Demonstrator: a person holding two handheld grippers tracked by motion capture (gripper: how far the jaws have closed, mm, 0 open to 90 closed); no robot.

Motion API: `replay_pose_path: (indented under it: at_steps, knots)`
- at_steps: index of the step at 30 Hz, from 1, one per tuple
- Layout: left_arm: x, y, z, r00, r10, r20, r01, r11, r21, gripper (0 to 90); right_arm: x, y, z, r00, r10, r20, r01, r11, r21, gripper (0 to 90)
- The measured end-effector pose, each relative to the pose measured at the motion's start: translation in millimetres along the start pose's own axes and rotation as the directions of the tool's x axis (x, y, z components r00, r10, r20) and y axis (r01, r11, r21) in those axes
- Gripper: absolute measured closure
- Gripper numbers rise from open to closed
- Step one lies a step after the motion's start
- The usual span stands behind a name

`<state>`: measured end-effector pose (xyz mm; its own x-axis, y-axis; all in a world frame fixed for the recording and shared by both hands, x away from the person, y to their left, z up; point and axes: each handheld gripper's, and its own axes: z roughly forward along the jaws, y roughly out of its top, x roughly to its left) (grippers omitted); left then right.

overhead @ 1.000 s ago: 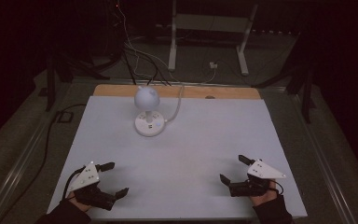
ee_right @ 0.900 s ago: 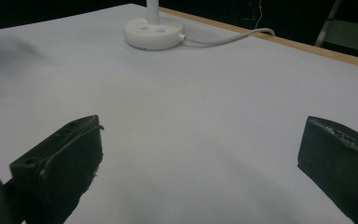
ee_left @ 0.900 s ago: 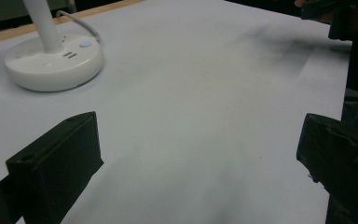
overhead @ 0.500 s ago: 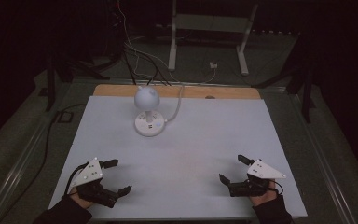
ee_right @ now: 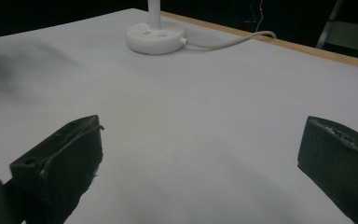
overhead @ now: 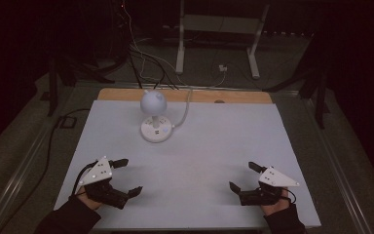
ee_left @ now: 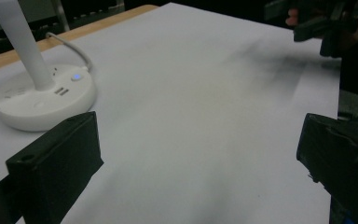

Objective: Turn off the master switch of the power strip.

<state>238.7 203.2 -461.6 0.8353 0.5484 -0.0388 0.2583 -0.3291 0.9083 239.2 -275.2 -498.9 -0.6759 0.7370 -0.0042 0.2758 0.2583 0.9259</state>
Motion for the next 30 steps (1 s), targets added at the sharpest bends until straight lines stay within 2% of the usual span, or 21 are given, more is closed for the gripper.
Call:
replay_pose_path:
  at_steps: [19, 30]
  knots:
    - [12.1, 24.0, 27.2, 0.9999, -0.015, 0.002, 0.015, 0.9999, 0.009, 0.4, -0.4, -0.3, 0.2, 1.0000, 0.008, -0.004, -0.008, 1.000, -0.002, 0.0]
    - [20.1, 34.0, 44.4, 0.9997, -0.023, -0.012, 0.023, 0.9996, 0.013, 0.4, 0.2, 0.0, 0.2, 1.0000, 0.008, -0.006, -0.008, 1.000, -0.004, 0.0]
